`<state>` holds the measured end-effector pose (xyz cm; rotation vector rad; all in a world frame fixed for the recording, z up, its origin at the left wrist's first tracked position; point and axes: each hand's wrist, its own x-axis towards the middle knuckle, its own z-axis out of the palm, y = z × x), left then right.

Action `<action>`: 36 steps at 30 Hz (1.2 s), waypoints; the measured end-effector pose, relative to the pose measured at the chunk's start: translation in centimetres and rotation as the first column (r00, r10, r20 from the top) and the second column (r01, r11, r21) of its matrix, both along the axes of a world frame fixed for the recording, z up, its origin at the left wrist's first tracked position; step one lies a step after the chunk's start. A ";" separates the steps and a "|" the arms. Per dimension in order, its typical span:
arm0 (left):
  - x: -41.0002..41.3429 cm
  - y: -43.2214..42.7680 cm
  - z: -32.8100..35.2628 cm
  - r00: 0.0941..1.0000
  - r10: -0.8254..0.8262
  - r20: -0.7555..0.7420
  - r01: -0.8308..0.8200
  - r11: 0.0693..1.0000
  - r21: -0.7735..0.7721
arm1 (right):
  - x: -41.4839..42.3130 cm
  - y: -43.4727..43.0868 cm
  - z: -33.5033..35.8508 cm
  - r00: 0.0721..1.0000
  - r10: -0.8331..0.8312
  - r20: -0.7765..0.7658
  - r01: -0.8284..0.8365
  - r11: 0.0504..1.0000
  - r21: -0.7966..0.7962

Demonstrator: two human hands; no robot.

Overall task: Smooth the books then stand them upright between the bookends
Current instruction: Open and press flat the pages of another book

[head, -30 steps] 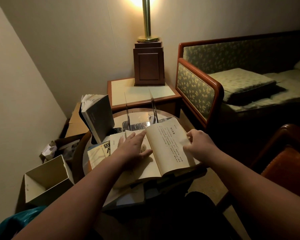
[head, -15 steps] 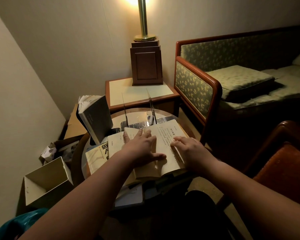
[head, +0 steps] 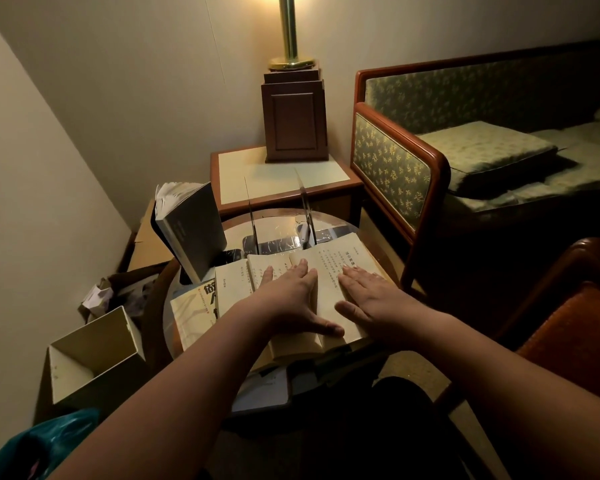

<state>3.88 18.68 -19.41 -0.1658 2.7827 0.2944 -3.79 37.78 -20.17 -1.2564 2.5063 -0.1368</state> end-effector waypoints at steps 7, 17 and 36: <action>0.5 0.0 -0.2 1.000 0.000 -0.027 0.000 1.000 0.028 | -2.4 -4.3 -0.5 0.999 -0.040 0.029 0.041 0.999 -0.022; 0.5 0.0 -1.5 0.998 0.048 -0.044 -0.046 0.998 0.030 | -4.4 -7.7 -1.2 0.997 -0.055 -0.052 0.050 0.995 -0.081; 0.1 -0.3 -1.8 1.000 0.024 -0.017 -0.024 1.000 -0.013 | 2.0 3.6 0.2 0.989 0.146 0.029 -0.148 0.987 0.066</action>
